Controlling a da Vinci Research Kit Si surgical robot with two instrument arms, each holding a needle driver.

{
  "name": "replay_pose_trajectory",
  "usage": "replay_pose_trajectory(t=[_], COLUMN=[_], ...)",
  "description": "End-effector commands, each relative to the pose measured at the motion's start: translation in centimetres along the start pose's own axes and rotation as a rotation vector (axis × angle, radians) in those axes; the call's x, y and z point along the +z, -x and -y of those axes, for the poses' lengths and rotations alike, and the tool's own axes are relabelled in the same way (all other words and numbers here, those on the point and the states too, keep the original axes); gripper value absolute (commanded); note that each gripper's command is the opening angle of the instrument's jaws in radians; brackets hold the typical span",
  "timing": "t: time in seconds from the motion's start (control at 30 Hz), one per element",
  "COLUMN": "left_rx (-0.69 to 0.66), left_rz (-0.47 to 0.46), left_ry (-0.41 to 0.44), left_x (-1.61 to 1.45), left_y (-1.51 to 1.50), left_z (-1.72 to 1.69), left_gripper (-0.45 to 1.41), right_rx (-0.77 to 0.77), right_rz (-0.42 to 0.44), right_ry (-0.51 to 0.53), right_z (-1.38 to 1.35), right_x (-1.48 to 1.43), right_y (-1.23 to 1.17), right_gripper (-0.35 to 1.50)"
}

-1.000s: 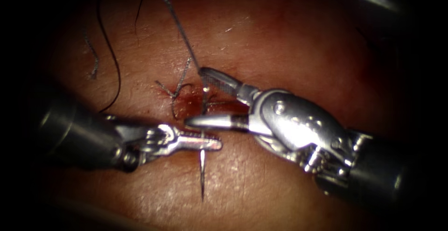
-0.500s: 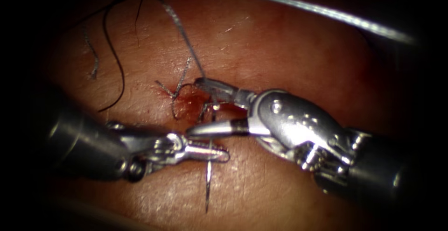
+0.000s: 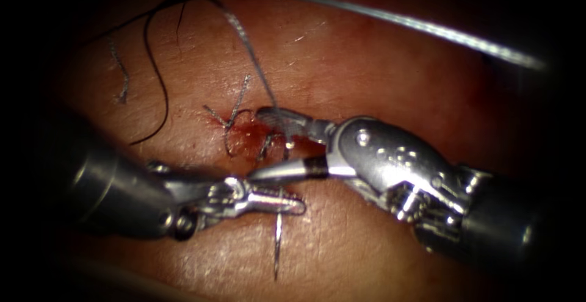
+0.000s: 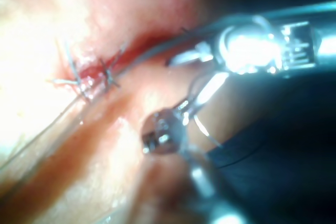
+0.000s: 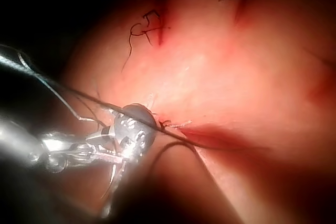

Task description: Wound Closure

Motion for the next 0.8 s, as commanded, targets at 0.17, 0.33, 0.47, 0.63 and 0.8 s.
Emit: replay_pose_trajectory(t=[0.17,0.33,0.47,0.63,0.8], left_rx=[0.008,0.007,0.012,0.058,0.359], left_rz=[0.003,0.004,0.006,0.010,-0.091], left_ry=[0.000,0.001,0.003,0.007,-0.043], left_x=[0.02,0.01,-0.01,-0.01,0.00], left_y=[0.07,0.06,0.06,0.05,-0.13], left_z=[0.06,0.04,0.03,0.02,0.02], left_gripper=[-0.45,-0.45,-0.45,-0.45,1.06], right_rx=[0.001,-0.005,-0.006,0.003,-0.065], right_rz=[-0.014,-0.012,-0.009,-0.019,-0.016], right_ry=[-0.004,-0.005,0.014,0.033,0.074], right_z=[0.02,0.00,-0.07,-0.10,-0.15], right_x=[0.10,0.10,0.03,-0.07,-0.21], right_y=[0.04,0.10,0.14,0.09,0.02], right_gripper=[-0.20,-0.35,-0.35,-0.35,-0.35])
